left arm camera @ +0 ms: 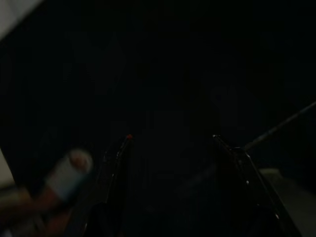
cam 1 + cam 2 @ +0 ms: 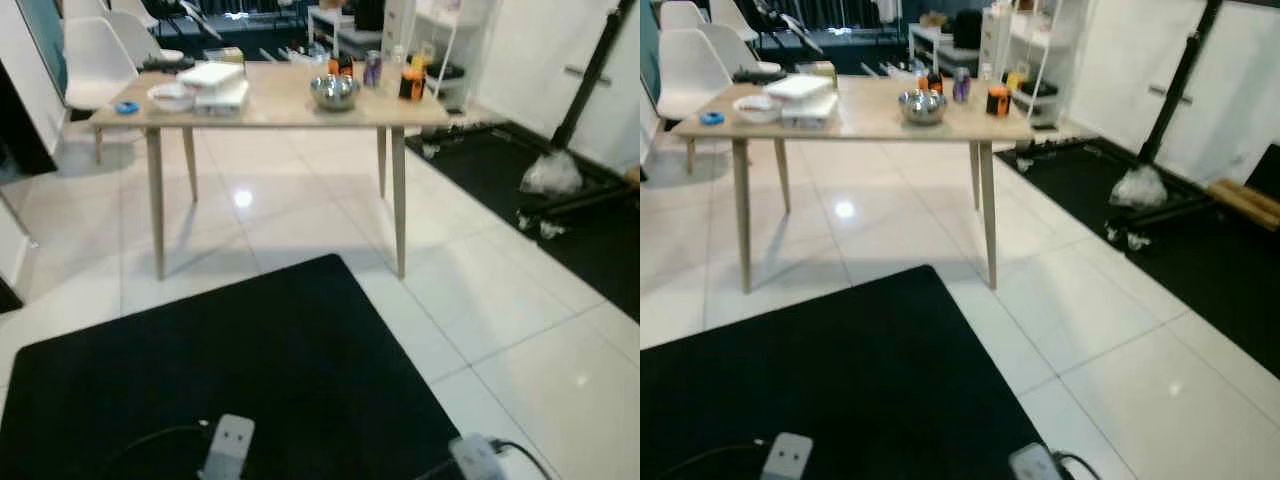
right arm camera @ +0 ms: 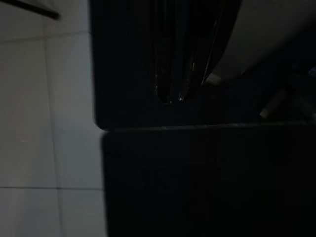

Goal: Restocking fridge

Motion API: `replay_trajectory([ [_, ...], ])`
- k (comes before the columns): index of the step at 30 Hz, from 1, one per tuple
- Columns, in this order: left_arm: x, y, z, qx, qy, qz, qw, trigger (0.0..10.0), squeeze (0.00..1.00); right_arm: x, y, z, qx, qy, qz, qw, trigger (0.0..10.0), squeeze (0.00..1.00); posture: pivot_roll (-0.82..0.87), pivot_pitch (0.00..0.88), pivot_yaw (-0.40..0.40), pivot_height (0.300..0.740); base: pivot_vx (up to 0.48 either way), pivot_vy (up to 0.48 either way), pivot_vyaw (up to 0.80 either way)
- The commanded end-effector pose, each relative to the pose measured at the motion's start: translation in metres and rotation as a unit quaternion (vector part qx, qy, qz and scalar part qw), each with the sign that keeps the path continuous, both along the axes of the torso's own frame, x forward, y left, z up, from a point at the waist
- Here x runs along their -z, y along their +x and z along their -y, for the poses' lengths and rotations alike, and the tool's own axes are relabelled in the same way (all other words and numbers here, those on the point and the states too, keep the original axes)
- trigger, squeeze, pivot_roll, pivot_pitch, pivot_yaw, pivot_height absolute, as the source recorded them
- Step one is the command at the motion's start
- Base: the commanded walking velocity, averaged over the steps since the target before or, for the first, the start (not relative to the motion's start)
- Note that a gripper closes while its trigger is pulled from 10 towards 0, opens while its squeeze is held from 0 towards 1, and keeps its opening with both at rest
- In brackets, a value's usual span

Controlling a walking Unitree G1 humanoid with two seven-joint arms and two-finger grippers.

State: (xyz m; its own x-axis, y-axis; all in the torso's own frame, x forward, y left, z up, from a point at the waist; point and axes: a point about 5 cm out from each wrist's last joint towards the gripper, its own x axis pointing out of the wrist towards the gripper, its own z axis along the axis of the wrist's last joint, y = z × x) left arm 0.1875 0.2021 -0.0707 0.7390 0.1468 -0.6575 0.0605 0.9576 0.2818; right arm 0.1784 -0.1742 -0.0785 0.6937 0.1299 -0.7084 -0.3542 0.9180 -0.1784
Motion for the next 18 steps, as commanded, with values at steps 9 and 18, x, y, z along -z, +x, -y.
replay_trajectory([
  [9,0.0017,-0.0027,0.0029,0.002,-0.003,-0.004,1.000,10.0,0.00,0.0022,-0.0058,0.0125,0.014,-0.014,-0.013,1.000,10.0,0.00,-0.05,0.056,-0.012,0.740,0.480,0.000,0.00],
  [18,0.0018,-0.0032,0.0024,0.003,-0.003,-0.004,1.000,10.0,0.00,0.0032,-0.0076,0.0126,0.017,-0.013,-0.016,1.000,10.0,0.00,-0.05,0.059,-0.009,0.740,0.480,0.000,-0.09],
])
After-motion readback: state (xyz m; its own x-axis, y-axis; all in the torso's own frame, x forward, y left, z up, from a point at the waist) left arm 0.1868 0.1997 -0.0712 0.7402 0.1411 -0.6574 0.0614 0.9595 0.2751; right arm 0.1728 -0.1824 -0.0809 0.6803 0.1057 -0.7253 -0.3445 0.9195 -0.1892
